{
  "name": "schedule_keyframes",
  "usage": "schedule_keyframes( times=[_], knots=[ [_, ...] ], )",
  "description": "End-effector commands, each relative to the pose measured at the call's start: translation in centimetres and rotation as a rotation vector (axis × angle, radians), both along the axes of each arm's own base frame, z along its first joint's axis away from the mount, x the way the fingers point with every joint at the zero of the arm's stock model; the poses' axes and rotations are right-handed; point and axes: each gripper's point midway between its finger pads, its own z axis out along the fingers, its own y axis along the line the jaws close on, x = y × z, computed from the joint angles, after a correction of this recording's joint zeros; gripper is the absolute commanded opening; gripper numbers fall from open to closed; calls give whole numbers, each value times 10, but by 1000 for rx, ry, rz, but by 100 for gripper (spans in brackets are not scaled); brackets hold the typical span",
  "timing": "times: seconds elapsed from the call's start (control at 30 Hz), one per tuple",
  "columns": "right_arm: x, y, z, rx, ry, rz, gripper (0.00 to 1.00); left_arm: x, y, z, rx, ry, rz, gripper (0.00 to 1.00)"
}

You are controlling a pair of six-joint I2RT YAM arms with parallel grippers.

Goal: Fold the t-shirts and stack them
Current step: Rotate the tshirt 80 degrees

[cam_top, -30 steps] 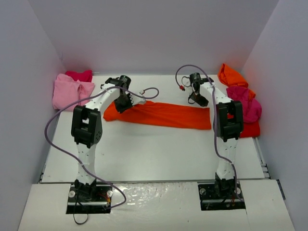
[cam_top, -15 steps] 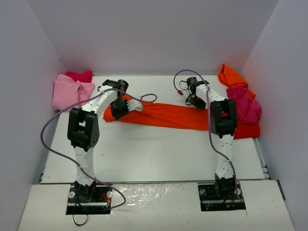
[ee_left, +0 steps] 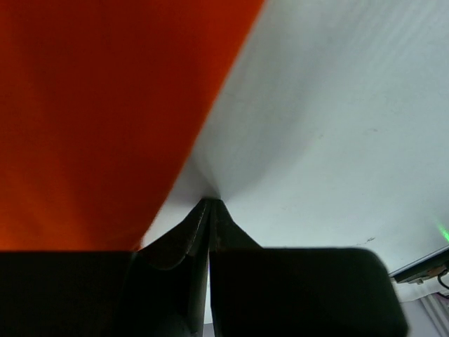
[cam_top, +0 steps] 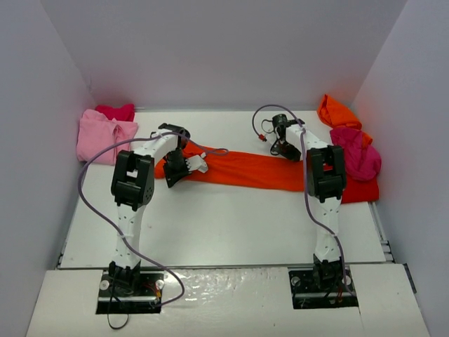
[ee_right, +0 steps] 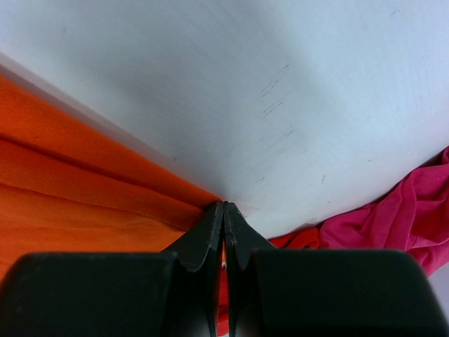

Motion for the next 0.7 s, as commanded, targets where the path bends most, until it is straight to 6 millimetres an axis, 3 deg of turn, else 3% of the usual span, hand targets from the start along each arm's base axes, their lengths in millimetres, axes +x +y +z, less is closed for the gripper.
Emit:
schedule_keyframes(
  times=[0.0, 0.07, 0.2, 0.4, 0.53, 0.67],
  knots=[
    [-45, 3, 1, 43, 153, 32, 0, 26, -1, 0, -30, -54, 51, 0],
    [-58, 5, -2, 56, 200, 46, 0, 33, 0, 1, -33, -71, 62, 0],
    [-113, 2, -12, 51, 350, 103, 0, 61, 13, -2, -22, -155, 133, 0],
    [-170, 10, -16, 40, 480, 190, 0, 96, 17, 1, 0, -259, 208, 0],
    [-198, 33, -12, 44, 532, 267, 0, 121, 12, 8, 17, -337, 254, 0],
    [-227, 68, -11, 56, 604, 360, 0, 137, -3, 14, 42, -391, 249, 0]
  ],
)
